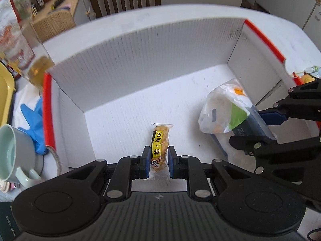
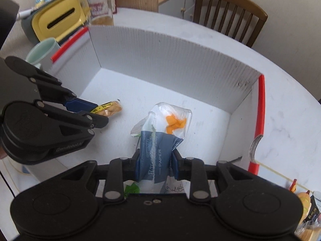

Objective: Organize objects
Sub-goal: 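Open both grippers to drop the toothbrush bag and snack stick into the box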

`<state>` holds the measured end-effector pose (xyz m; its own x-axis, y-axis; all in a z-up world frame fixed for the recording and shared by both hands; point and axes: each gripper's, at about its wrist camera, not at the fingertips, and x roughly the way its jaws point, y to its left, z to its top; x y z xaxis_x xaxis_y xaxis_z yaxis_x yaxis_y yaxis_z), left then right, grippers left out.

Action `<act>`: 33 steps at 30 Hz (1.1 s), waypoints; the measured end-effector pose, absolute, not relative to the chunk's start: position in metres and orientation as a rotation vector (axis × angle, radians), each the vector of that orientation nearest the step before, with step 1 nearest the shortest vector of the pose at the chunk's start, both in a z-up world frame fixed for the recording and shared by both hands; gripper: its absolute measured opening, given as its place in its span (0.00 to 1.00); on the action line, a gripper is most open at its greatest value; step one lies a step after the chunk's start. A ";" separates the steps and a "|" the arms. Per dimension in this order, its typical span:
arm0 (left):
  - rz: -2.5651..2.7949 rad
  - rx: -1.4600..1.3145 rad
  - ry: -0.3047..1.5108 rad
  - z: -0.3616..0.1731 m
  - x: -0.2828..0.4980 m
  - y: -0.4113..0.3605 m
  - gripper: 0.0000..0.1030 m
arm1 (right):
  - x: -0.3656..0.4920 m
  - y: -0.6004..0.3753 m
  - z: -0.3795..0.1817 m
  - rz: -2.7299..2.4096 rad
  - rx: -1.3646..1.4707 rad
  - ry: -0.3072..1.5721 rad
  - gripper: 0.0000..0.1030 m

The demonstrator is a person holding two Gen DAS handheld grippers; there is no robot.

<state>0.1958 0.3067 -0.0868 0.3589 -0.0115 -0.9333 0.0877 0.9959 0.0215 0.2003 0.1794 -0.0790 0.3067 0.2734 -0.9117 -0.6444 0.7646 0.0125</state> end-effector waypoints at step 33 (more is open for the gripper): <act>-0.079 -0.026 1.264 -0.084 0.198 0.318 0.16 | 0.203 0.168 -0.077 0.614 -0.347 1.149 0.50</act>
<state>0.1982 0.3181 -0.0841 0.2995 -0.0745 -0.9512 0.0452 0.9969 -0.0638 0.2025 0.1684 -0.0771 0.2723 0.2734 -0.9226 -0.6150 0.7869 0.0516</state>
